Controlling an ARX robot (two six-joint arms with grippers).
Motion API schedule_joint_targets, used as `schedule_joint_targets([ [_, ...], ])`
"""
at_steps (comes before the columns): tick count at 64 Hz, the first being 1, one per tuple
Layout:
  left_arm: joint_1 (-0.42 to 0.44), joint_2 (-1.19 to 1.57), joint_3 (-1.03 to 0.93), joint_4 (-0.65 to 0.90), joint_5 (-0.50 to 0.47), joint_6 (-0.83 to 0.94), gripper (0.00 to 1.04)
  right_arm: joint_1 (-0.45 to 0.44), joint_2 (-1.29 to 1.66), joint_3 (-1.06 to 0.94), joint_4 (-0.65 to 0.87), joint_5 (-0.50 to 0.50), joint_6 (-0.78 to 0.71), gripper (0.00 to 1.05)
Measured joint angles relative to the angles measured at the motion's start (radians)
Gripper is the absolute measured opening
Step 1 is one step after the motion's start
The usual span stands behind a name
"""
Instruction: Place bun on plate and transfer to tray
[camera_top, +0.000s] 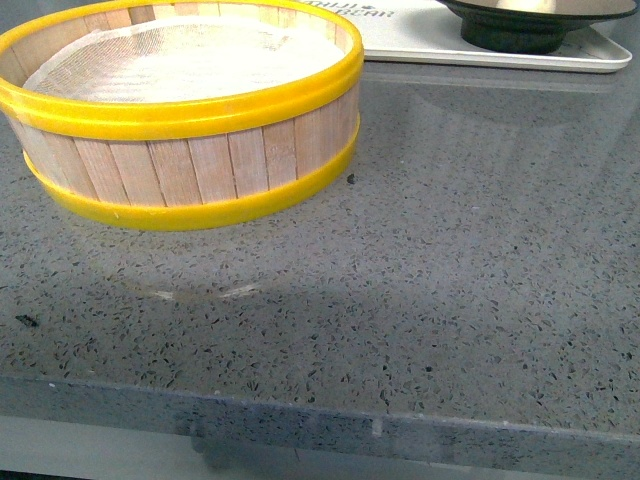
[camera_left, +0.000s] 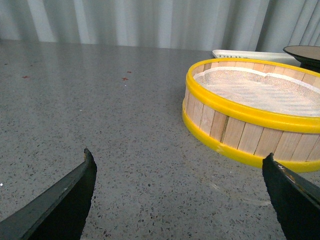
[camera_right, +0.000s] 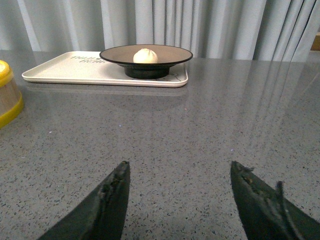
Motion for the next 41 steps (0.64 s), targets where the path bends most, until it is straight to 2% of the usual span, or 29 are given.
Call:
schedule_joint_targets([
  [5,0.000,0.000,0.000,0.000,0.000,0.000,0.98,0.000,0.000,0.000,0.000,0.000,0.000,0.90],
  [9,0.000,0.000,0.000,0.000,0.000,0.000,0.98,0.000,0.000,0.000,0.000,0.000,0.001,0.97],
  [41,0.000,0.000,0.000,0.000,0.000,0.000,0.98,0.000,0.000,0.000,0.000,0.000,0.002,0.96],
])
